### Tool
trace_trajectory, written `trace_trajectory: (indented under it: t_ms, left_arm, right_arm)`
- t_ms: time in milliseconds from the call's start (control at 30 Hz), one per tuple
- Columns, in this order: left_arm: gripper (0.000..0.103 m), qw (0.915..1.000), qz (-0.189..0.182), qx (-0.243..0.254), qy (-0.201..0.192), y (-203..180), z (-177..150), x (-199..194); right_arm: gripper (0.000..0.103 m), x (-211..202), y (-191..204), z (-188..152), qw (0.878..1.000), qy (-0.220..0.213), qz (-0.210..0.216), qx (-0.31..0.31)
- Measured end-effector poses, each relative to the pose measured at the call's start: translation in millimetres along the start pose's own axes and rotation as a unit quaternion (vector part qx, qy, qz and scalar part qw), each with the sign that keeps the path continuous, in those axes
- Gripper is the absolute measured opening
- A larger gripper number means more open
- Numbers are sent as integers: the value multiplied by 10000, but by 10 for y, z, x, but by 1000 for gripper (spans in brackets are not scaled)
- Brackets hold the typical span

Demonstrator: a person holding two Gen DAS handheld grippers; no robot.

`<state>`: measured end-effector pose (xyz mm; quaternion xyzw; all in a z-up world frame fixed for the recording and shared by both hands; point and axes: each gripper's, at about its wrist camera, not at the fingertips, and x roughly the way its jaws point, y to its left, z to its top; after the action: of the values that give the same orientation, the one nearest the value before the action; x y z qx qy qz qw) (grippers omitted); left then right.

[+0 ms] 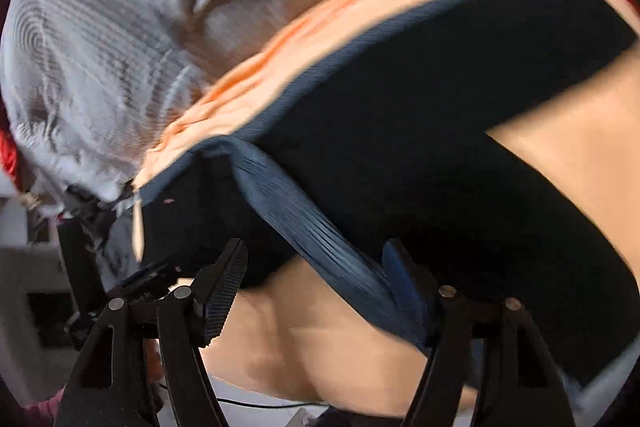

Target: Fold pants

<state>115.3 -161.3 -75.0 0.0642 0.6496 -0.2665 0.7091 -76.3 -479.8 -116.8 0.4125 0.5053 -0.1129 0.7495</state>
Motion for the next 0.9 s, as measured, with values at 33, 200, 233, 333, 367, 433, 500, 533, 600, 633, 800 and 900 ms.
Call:
trace_trajectory:
  t_ms: [33,200,233,333,367,433,500,533,600,633,800,900]
  left_arm:
    - [77,9998,-156,63,44,-116,-52,19]
    - [77,9965,-608,446,348,-592,-278,111]
    - [77,9958,-678,481,394,-669,-317,115]
    - [77,9944,-801,526,454,-862,-368,142]
    - [77,9940,-824,537,478,-945,-400,155]
    - [77,9929,-884,562,555,-981,-410,239]
    - [77,9918,-898,640,642,-1119,-422,311]
    - [77,9916,-890,672,658,-1173,-433,331]
    - [77,9914,-902,667,667,-1246,-413,386]
    - [77,9915,-907,643,674,-1271,-412,406]
    - [77,9920,-854,380,853,-1352,-417,572]
    - [77,9920,-766,296,962,-1449,-425,698]
  right_arm:
    - [74,-82,-101,-111,9999,-78,-136,72]
    - [74,-481,-663,-744,9951,-310,-870,354]
    - [74,-532,-784,-859,9937,-316,-924,551]
    - [74,-636,-1139,-1153,9869,-397,-1080,1129]
    - [74,-672,-1258,-1228,9844,-456,-1132,1268]
    - [74,-713,-1503,-1361,9798,-502,-1200,1518]
    - [74,-722,-1716,-1438,9772,-529,-1157,1703]
    - [74,-721,-1828,-1466,9763,-531,-1121,1772]
    - [74,-705,-1999,-1489,9760,-526,-952,1885]
    - [74,-683,-2065,-1483,9760,-500,-850,1942]
    - [74,-532,-2293,-1425,9790,-348,-259,1991]
    - [58,-449,-2346,-1408,9791,-194,128,2022]
